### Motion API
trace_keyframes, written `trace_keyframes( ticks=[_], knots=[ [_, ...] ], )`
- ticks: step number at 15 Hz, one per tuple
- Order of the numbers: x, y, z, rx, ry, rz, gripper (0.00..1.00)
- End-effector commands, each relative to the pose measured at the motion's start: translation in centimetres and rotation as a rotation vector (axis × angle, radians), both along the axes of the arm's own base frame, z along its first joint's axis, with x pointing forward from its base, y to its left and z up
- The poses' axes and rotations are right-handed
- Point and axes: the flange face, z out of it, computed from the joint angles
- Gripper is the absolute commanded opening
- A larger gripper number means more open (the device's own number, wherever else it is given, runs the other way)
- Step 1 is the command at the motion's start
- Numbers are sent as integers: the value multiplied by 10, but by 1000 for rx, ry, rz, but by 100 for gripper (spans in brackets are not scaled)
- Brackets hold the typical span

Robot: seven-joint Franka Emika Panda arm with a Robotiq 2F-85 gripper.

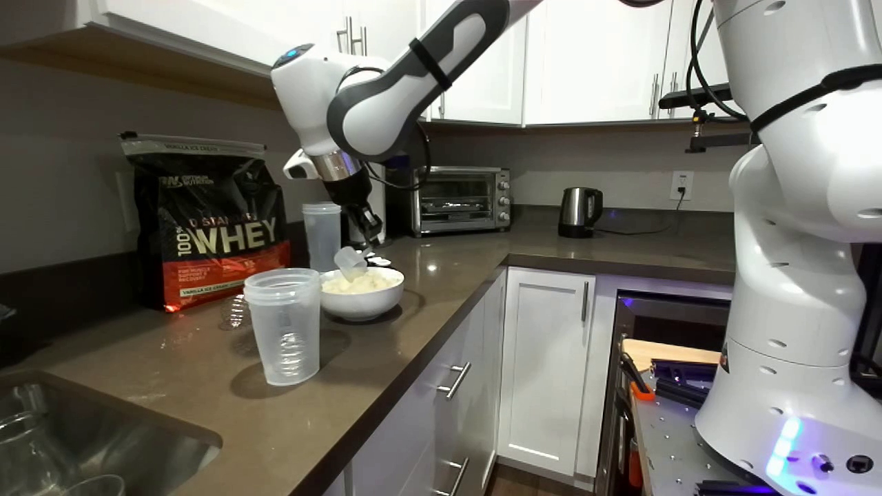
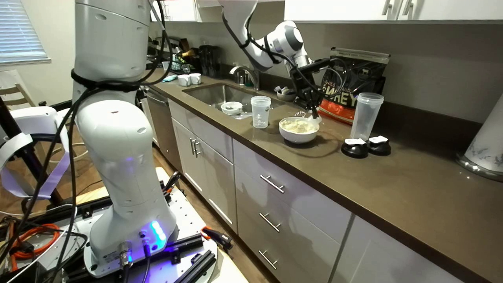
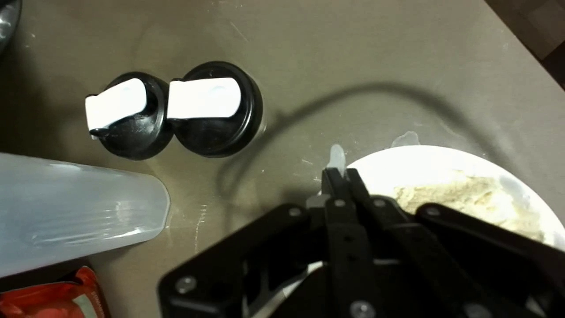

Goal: Use the measuring spoon to transfer one spoon of contents from the bowl to the cup at the left

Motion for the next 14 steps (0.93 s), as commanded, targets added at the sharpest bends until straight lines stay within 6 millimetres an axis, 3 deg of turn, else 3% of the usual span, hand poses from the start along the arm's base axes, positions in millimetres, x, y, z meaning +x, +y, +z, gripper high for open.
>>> trace_keyframes(
  ticks=[1, 8, 9, 14],
  knots=[
    [-10, 4, 7, -7, 3, -3, 1],
    [-13, 12, 4, -2, 17, 5, 2],
    [-13, 13, 4, -2, 19, 6, 23],
    [-13, 15, 2, 20, 27, 3, 53]
  ],
)
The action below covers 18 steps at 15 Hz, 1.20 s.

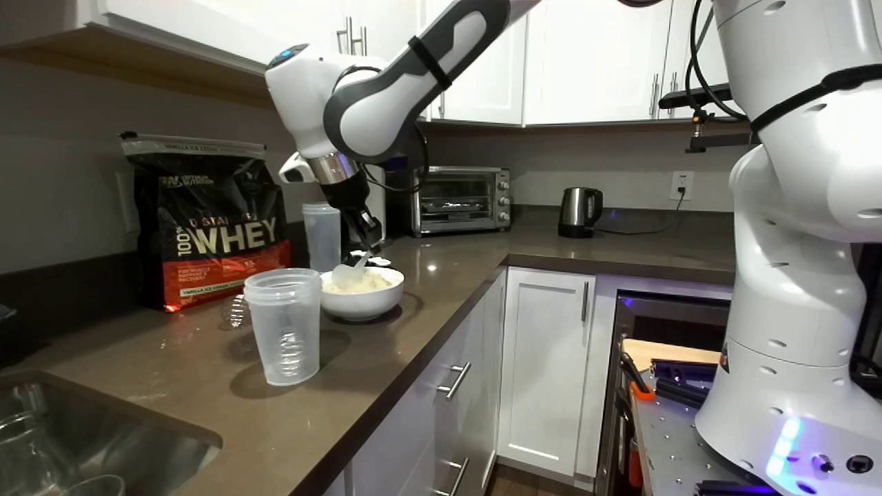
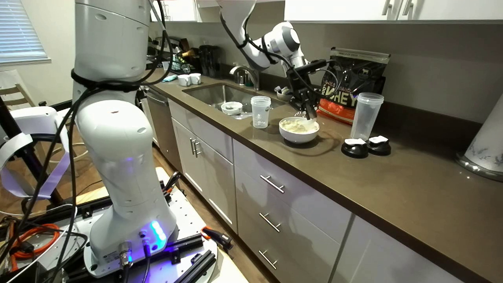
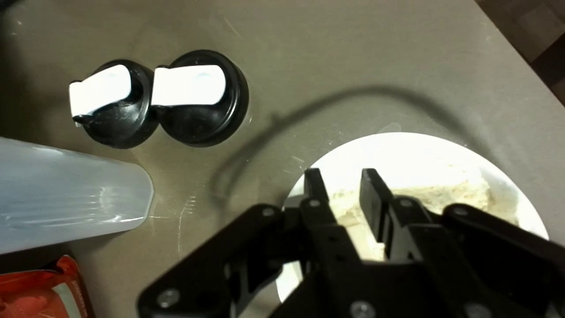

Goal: Use the measuring spoon to transfer one spoon of contents from the bowl to the cup at the left

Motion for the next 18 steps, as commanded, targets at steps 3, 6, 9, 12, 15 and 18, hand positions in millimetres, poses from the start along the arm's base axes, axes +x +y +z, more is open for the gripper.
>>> trace_keyframes(
  ticks=[3, 6, 9, 12, 15, 18],
  knots=[
    [-10, 4, 7, 45, 9, -17, 72],
    [-7, 7, 7, 79, 9, -24, 74],
    [-3, 6, 7, 110, 18, -23, 66],
    [1, 3, 10, 127, 23, -20, 49],
    [4, 2, 13, 128, 23, -10, 30],
    [6, 1, 14, 128, 24, -2, 53]
  ],
)
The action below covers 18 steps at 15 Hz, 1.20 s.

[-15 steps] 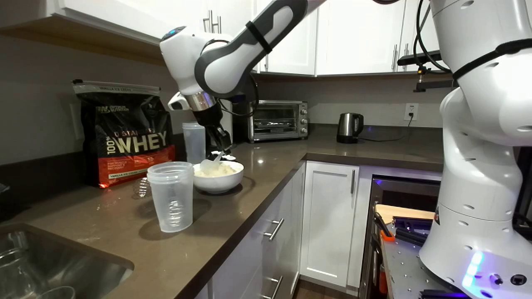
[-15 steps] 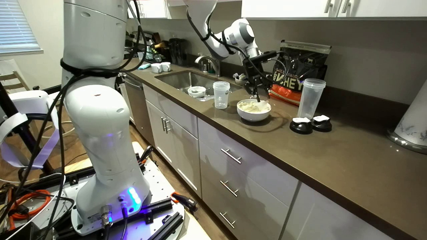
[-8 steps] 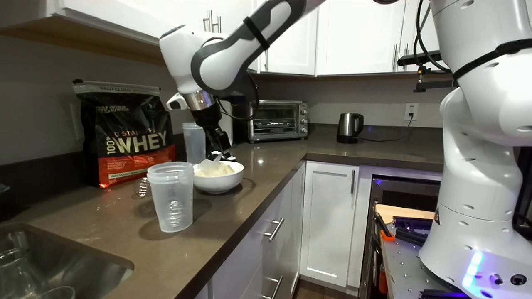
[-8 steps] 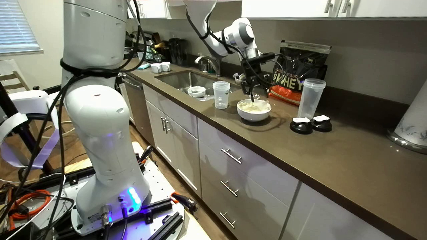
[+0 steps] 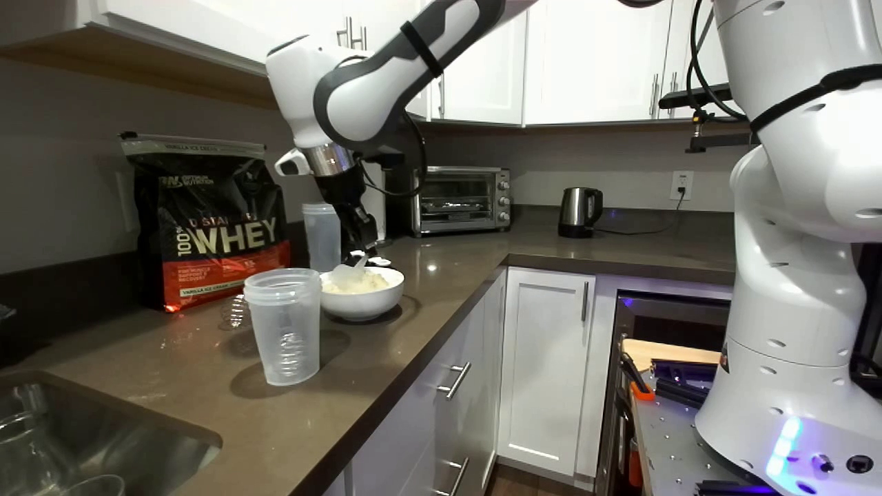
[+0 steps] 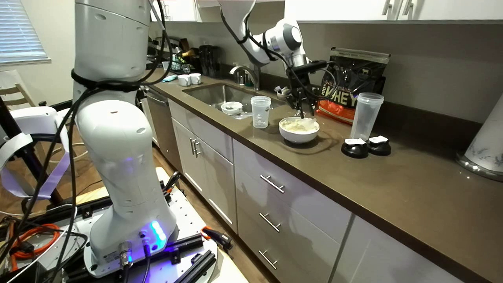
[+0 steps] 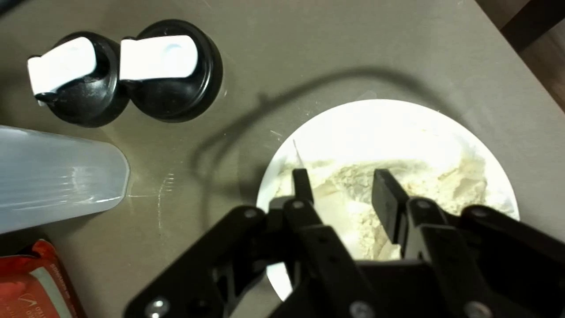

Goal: Use the measuring spoon to transfer one spoon of contents from the bowl to the cup at the left

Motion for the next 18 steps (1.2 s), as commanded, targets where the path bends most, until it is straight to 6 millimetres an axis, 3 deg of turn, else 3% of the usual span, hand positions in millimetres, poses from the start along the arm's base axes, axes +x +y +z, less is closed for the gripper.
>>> trace_keyframes(
  ticks=[1, 8, 16, 17, 18],
  knots=[
    [3, -4, 6, 22, 11, 23, 53],
    [5, -4, 3, 29, 22, 34, 47],
    [6, -4, -6, 32, 37, 35, 50],
    [6, -4, -7, 32, 38, 35, 45],
    [6, -5, -8, 32, 40, 35, 34]
  ],
)
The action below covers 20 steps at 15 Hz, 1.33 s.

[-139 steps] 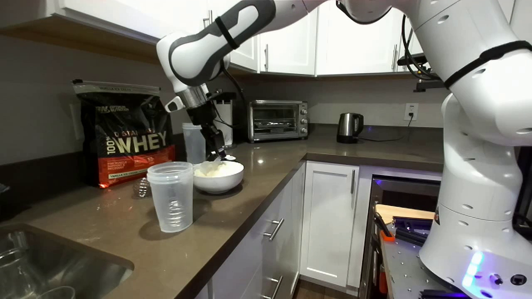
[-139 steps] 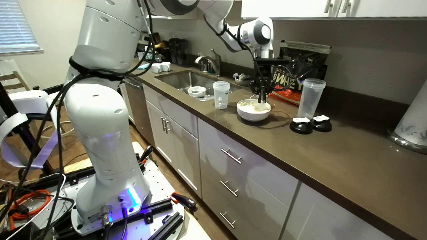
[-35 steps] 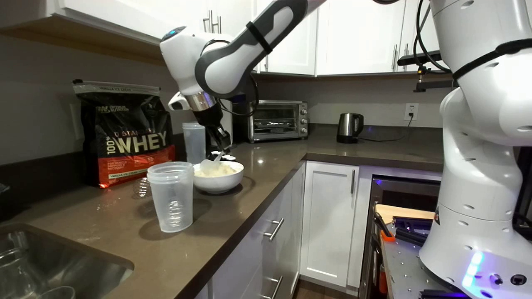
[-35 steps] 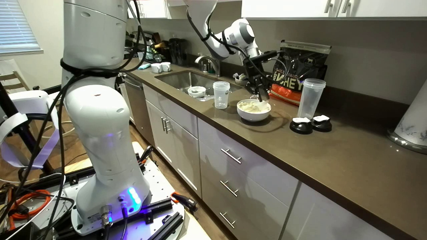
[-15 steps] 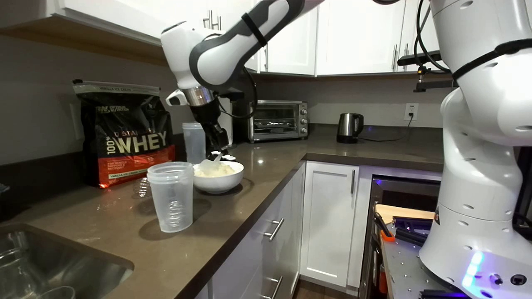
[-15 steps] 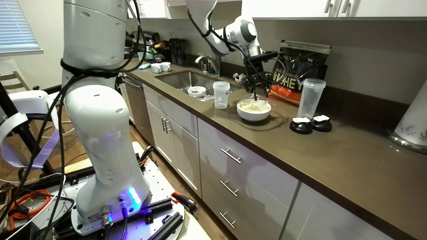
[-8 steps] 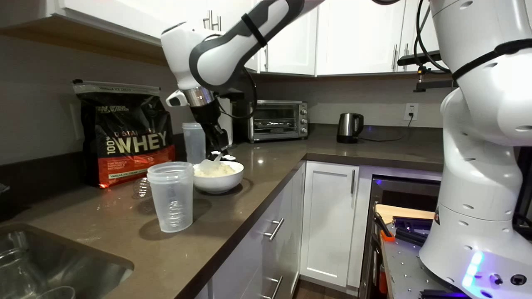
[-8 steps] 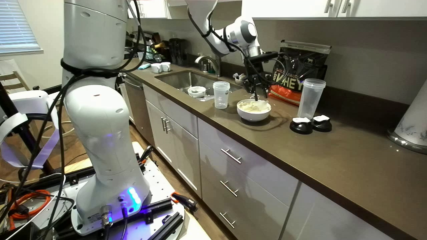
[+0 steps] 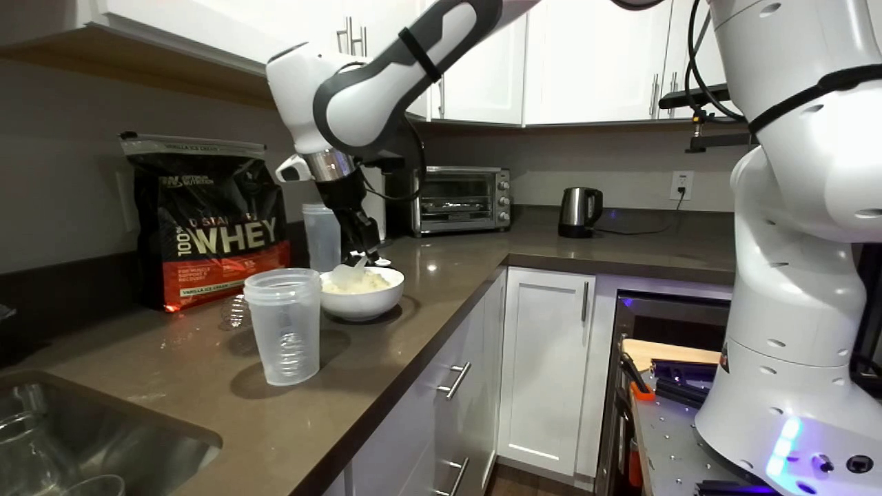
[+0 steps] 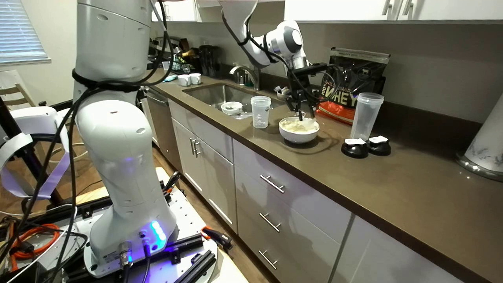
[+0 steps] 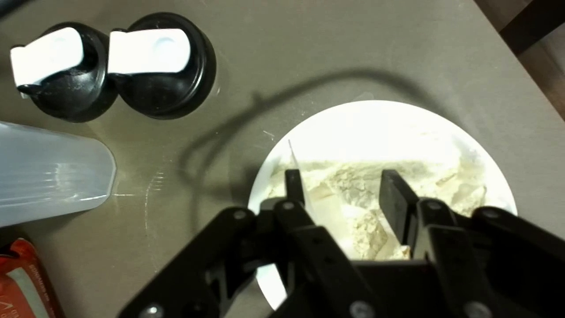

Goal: Use the measuring spoon to transfer one spoon of contents from the bowl to the cup at the left

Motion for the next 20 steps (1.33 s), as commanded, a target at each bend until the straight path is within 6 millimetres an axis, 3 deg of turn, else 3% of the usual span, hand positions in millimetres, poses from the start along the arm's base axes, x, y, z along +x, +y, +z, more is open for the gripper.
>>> trace_keyframes(
  ticks=[1, 2, 3, 5, 6, 7, 8, 12, 16, 20],
  knots=[
    [5, -4, 0, 27, 15, 13, 29],
    [5, -4, -1, 27, 16, 13, 17],
    [5, -4, -1, 27, 16, 13, 12],
    [5, -4, -2, 28, 18, 12, 12],
    [5, -4, -2, 28, 18, 13, 14],
    [5, -4, -2, 28, 18, 12, 37],
    [5, -4, -2, 28, 18, 12, 39],
    [5, -4, -2, 30, 16, 12, 63],
    [8, -4, -2, 28, 9, 16, 67],
    [16, -8, -4, 30, 6, 19, 54]
  ],
)
